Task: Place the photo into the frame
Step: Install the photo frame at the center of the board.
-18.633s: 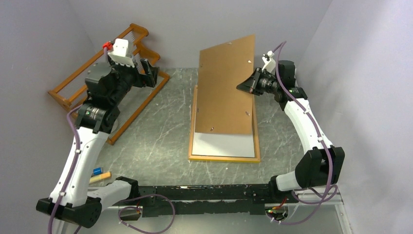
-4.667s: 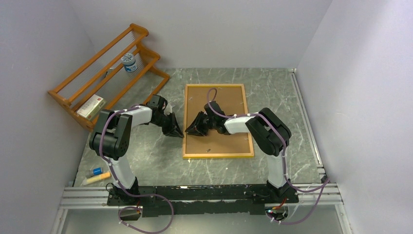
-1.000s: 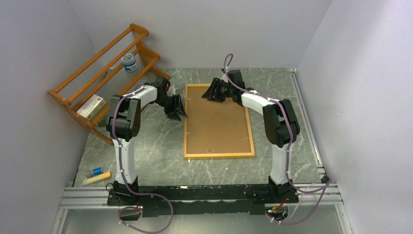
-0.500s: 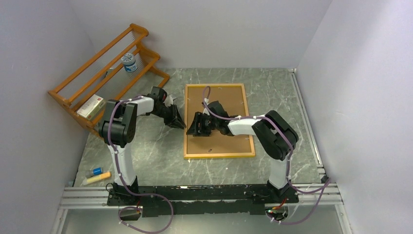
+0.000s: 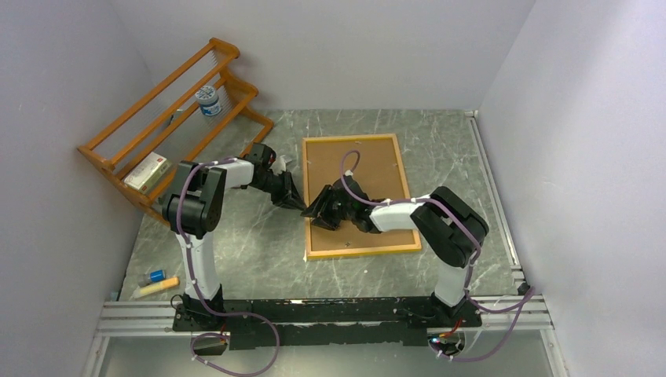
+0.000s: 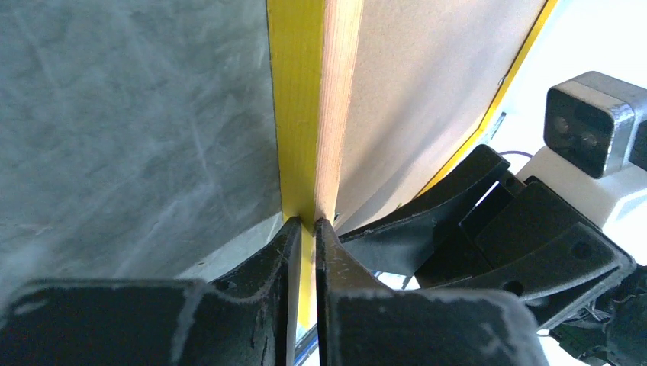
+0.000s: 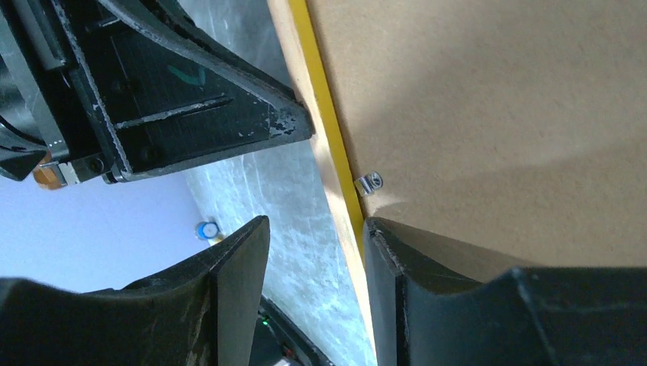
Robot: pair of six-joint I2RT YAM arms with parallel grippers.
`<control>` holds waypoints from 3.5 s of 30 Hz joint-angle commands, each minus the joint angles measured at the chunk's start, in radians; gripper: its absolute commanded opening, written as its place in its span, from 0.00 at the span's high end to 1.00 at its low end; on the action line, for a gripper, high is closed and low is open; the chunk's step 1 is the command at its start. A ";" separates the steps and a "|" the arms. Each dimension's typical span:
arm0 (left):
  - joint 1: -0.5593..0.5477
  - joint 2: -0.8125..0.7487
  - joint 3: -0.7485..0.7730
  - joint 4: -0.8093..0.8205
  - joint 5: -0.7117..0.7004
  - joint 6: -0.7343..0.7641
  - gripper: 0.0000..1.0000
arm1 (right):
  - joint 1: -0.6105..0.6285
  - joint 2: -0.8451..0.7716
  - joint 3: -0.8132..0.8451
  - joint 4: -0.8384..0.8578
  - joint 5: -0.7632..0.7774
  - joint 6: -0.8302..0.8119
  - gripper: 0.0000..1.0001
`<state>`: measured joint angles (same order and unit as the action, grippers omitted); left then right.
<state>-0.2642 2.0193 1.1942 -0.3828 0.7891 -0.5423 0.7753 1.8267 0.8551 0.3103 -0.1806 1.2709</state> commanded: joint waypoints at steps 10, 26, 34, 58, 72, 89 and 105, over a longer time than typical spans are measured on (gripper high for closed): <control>-0.038 0.012 -0.053 -0.007 -0.098 -0.037 0.97 | 0.022 -0.026 -0.081 0.003 0.207 0.129 0.49; -0.059 0.024 -0.058 -0.040 -0.110 -0.044 0.96 | 0.034 0.008 -0.109 0.246 0.252 0.133 0.56; -0.059 0.018 -0.056 -0.034 -0.092 -0.070 0.97 | 0.029 0.060 -0.146 0.428 0.219 0.160 0.66; 0.001 -0.033 0.061 -0.020 -0.017 -0.036 0.55 | -0.036 -0.317 -0.042 -0.233 0.166 -0.327 0.49; 0.002 0.050 0.096 -0.099 -0.119 -0.009 0.62 | -0.036 -0.347 0.057 -0.710 0.124 -0.567 0.54; 0.002 0.060 0.069 -0.095 -0.087 -0.007 0.69 | -0.029 -0.185 0.134 -0.749 0.076 -0.592 0.62; 0.002 0.095 0.047 -0.015 -0.038 -0.096 0.71 | -0.014 -0.184 0.088 -0.846 -0.012 -0.606 0.63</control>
<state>-0.2584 2.0789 1.2686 -0.4259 0.7792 -0.6224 0.7513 1.6440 0.9524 -0.4835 -0.1314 0.6727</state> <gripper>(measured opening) 0.296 0.371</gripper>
